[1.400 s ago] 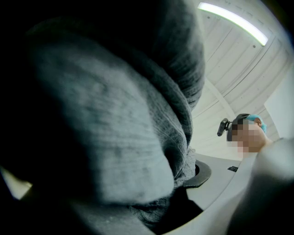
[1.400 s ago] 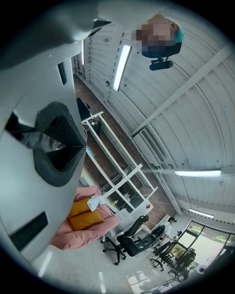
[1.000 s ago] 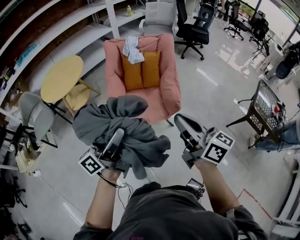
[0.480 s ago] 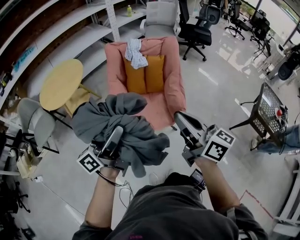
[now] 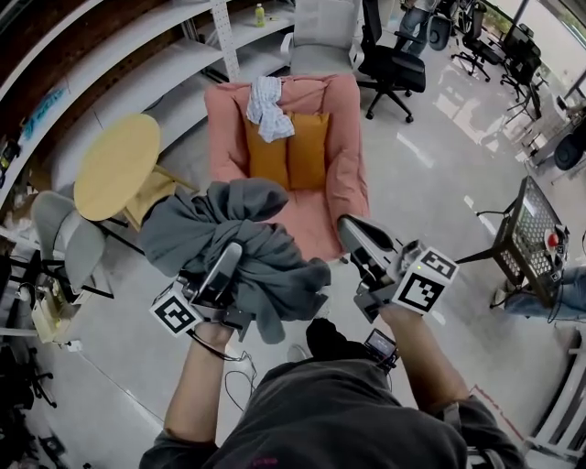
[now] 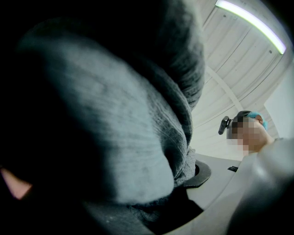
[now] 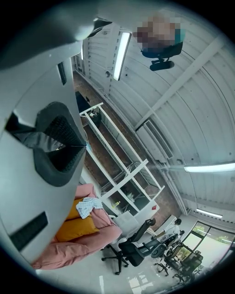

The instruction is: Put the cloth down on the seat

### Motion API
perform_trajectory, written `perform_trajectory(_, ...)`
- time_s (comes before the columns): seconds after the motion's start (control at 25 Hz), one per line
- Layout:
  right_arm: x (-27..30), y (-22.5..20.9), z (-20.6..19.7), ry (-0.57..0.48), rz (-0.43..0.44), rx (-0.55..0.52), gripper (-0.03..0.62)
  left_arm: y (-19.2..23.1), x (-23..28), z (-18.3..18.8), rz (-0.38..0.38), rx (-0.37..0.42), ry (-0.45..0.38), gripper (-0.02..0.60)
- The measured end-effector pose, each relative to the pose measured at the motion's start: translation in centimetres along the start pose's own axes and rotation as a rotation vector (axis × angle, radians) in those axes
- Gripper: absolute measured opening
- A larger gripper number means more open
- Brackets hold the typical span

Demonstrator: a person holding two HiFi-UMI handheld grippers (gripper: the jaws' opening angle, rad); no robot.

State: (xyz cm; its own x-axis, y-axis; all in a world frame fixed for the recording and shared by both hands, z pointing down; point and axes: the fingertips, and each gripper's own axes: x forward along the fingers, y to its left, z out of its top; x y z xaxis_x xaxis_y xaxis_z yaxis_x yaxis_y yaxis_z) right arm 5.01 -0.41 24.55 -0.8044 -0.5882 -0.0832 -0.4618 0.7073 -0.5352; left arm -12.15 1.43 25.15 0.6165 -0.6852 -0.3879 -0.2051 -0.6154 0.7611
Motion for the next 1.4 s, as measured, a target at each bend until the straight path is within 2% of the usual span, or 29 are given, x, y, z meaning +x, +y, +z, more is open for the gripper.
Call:
perform_trajectory(0.12,2.2,-3.3,1.4,0.019,0.018,0.011,0.015,2.7,2.7,0.7,0.025,0.003,-0.001,0.311)
perform_trajectory(0.32,2.7,-5.1,0.9,0.039,0.053,0.021,0.015,4.5,2.8,-0.4,0.055,0.020,-0.002,0.311)
perform_trajectory(0.52,5.9,-11.5,4.3,0.067,0.081,0.046,0.015,8.7,8.7,0.6,0.102,0.019,-0.025,0.311)
perform_trajectory(0.76,7.7,-15.9,5.7,0.077,0.089,0.065,0.015,11.4,12.4,1.0,0.135,0.028,-0.044,0.311)
perform_trajectory(1.04,9.4,-18.7,6.3,0.107,0.080,0.071,0.015,14.5,14.1,1.6,0.161,0.023,-0.044,0.311)
perform_trajectory(1.4,13.5,-21.5,4.8,0.151,0.053,0.072,0.015,20.4,14.2,3.9,0.193,-0.008,-0.053,0.311)
